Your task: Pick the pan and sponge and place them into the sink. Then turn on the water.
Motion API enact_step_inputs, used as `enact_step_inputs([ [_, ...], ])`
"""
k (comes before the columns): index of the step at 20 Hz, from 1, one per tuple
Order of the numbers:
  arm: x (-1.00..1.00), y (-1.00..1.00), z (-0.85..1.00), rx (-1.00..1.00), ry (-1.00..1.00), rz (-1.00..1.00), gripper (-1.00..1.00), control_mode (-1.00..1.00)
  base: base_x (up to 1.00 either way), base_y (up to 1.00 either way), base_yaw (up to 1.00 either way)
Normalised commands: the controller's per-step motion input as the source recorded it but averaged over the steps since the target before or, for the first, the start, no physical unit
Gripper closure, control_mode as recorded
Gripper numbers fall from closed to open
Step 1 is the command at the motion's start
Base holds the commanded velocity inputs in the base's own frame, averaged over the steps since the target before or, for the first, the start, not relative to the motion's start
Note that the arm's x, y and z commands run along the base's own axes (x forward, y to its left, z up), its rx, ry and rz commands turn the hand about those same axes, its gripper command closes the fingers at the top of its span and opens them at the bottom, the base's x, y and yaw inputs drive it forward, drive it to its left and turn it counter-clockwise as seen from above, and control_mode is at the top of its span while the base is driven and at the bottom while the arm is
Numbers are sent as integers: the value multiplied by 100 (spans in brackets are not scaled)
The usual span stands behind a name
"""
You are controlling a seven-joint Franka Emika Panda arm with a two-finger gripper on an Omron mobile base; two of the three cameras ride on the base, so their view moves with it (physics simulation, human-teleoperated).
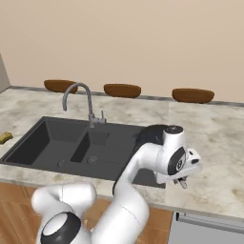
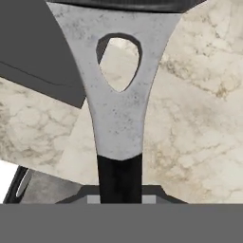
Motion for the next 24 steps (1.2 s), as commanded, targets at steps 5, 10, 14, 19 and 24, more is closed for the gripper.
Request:
enact_step_inputs([
  [5, 3, 100, 34, -26, -1, 36, 100, -100, 0, 0, 0],
  [10, 42, 100, 16, -5, 0, 48, 100, -100, 0, 0, 0],
  [14, 50, 100, 30, -1, 0, 43, 100, -100, 0, 0, 0],
  [19, 20, 100, 21, 0, 0, 27, 100, -100, 0, 0, 0],
  [24, 25, 100, 17, 0, 8, 6, 100, -100, 0, 0, 0],
])
